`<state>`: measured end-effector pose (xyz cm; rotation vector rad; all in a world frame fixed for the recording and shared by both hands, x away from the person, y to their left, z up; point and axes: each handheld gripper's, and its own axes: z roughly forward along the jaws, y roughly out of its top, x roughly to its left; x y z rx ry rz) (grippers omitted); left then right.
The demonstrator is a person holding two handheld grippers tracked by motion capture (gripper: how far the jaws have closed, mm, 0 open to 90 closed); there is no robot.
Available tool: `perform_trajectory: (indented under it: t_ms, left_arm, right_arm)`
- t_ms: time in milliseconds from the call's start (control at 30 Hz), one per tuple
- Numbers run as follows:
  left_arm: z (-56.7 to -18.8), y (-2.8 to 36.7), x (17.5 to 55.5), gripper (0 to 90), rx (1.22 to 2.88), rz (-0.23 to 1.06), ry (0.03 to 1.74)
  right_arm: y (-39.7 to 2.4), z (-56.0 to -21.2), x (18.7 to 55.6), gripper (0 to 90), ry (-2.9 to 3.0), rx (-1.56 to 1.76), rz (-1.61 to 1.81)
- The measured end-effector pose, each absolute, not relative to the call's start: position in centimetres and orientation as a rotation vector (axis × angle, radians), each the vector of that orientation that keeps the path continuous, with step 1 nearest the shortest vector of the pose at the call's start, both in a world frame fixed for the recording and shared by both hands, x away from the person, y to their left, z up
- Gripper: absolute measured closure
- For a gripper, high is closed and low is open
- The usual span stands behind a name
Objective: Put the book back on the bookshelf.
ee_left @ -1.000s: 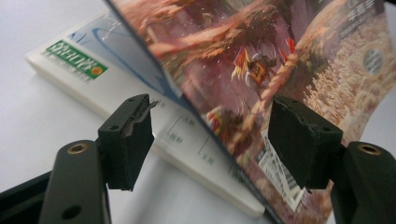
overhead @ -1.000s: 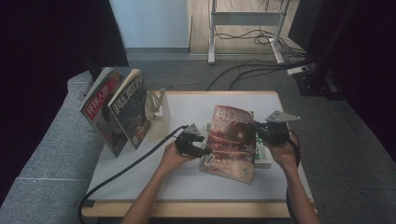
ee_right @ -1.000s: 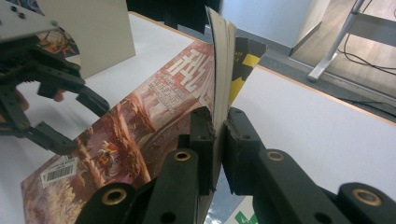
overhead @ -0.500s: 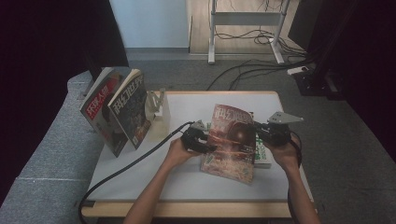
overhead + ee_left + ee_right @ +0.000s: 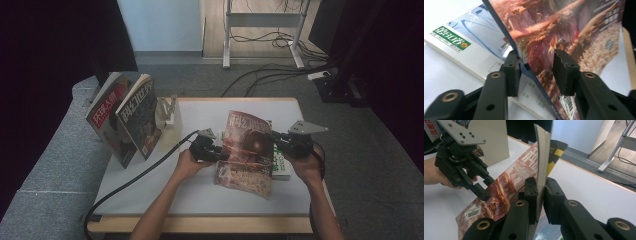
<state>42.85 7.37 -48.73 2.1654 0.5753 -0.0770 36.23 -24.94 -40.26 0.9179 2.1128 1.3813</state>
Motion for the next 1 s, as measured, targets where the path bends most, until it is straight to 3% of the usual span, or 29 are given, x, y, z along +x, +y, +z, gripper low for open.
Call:
perform_trajectory:
  t_ms: [233, 567, 1000]
  left_arm:
    - [-47.8, 8.3, 41.5, 73.9, 2.132, -0.079, 0.474]
    - [-46.7, 9.6, 39.8, 75.9, 2.098, 0.091, 0.417]
    - [-46.4, 11.0, 37.3, 80.7, 2.078, 0.084, 0.352]
  right_arm:
    - [-25.2, -39.6, 35.8, 79.4, 2.112, 0.911, 1.406]
    - [-24.4, -38.2, 35.1, 80.2, 2.093, 0.861, 1.434]
    - [-25.4, -37.6, 34.3, 77.6, 2.1, 0.872, 1.549]
